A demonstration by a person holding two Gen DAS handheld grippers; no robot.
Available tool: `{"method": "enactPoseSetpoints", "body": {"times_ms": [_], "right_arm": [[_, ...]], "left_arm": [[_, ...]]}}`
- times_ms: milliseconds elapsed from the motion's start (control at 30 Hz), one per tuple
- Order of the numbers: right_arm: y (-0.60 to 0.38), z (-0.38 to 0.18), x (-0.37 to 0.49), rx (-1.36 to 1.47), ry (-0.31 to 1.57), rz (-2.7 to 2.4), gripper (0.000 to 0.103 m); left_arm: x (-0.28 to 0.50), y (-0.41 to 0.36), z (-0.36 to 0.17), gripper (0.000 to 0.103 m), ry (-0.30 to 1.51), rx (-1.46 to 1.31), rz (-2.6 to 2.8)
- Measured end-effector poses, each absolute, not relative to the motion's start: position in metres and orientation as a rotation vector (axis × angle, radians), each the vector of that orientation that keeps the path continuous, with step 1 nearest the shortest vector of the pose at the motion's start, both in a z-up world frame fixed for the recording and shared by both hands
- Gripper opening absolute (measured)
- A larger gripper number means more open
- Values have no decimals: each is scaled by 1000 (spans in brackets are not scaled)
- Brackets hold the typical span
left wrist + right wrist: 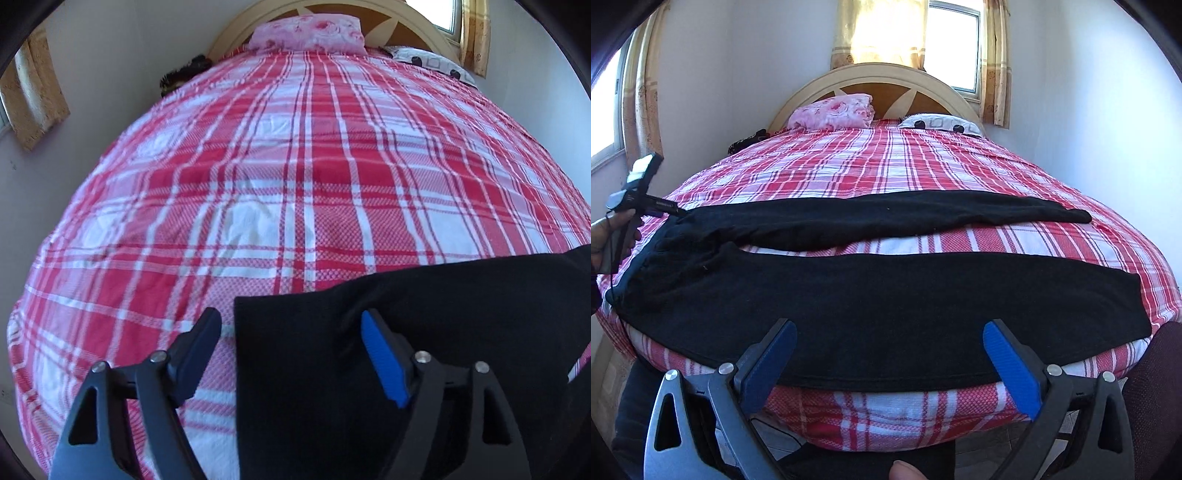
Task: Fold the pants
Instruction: 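Lower both tools onto the black pants and close them on the fabric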
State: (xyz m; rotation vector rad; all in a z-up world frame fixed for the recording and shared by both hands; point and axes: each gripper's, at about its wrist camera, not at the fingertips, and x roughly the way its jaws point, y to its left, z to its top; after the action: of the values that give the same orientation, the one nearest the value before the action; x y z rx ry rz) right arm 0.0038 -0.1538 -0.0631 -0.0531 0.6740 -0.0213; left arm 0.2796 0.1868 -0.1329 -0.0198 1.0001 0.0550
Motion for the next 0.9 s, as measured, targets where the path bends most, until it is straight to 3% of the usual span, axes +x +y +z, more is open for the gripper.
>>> {"method": "enactPoseSetpoints", "body": {"times_ms": [200, 233, 267, 333, 367, 467, 533, 900], "right_arm": [[-200, -61, 22, 2, 698, -55, 100], [-212, -59, 27, 30, 703, -57, 95], [-229, -54, 35, 65, 712, -63, 82], [-256, -45, 49, 100, 732, -91, 63], [-271, -40, 55, 124, 734, -109, 62], [-324, -19, 80, 185, 720, -190, 62], [-352, -9, 94, 174, 697, -256, 62], [-463, -16, 209, 279, 771, -406, 62]], "left_arm": [[275, 206, -140, 81, 980, -134, -16], [276, 205, -139, 80, 991, -118, -18], [276, 203, -137, 79, 992, -100, -16], [274, 198, -133, 63, 983, -70, -9], [274, 197, -131, 61, 982, -61, -8], [283, 197, -129, 40, 986, -86, -29], [285, 195, -128, 20, 988, -110, -64], [290, 191, -128, 22, 989, -108, -77]]}}
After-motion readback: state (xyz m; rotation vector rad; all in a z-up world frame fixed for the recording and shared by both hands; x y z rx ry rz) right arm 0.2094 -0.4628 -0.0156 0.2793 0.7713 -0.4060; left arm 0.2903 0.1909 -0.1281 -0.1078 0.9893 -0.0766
